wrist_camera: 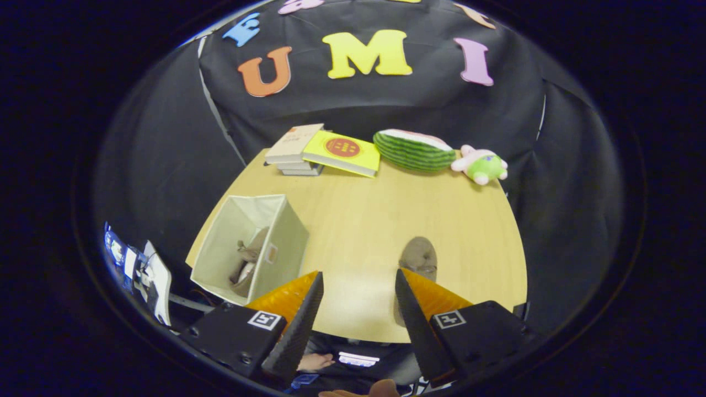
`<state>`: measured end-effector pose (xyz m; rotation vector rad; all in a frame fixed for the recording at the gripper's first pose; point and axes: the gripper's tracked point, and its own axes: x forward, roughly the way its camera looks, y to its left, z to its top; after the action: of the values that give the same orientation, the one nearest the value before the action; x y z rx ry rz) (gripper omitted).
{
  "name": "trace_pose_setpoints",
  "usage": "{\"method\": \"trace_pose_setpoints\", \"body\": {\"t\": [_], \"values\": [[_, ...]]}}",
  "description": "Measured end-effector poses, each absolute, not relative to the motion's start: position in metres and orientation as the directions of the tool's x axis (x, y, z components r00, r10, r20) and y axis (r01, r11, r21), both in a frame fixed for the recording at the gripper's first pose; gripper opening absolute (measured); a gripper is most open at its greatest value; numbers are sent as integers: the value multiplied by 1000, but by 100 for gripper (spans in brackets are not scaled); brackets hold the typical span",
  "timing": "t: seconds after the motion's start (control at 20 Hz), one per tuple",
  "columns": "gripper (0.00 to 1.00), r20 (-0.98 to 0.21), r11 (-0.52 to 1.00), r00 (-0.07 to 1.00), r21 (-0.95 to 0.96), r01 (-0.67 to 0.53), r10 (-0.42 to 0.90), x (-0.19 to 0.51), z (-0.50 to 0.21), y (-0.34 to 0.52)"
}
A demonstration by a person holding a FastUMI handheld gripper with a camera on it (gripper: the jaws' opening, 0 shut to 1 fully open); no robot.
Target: Open the storage box then place both shoes into the box .Put the left shoe in first, then the right shoe, with the right side of both shoes facing outward in a uniform manner.
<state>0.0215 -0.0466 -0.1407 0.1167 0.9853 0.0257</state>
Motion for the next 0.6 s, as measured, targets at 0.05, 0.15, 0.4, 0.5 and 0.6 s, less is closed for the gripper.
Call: {"method": "trace_pose_setpoints", "body": {"t": [0.05,0.15,0.4,0.5,0.6], "values": [[85,-845,991,529,123,47,79,16,-155,-60],[85,-871,989,484,129,69,79,9,-179,-81],[85,-916,995,401,52,84,14,2,-231,-116],[85,-926,996,376,50,76,18,2,-247,-118],[85,-939,995,344,59,75,30,-1,-261,-122]]}}
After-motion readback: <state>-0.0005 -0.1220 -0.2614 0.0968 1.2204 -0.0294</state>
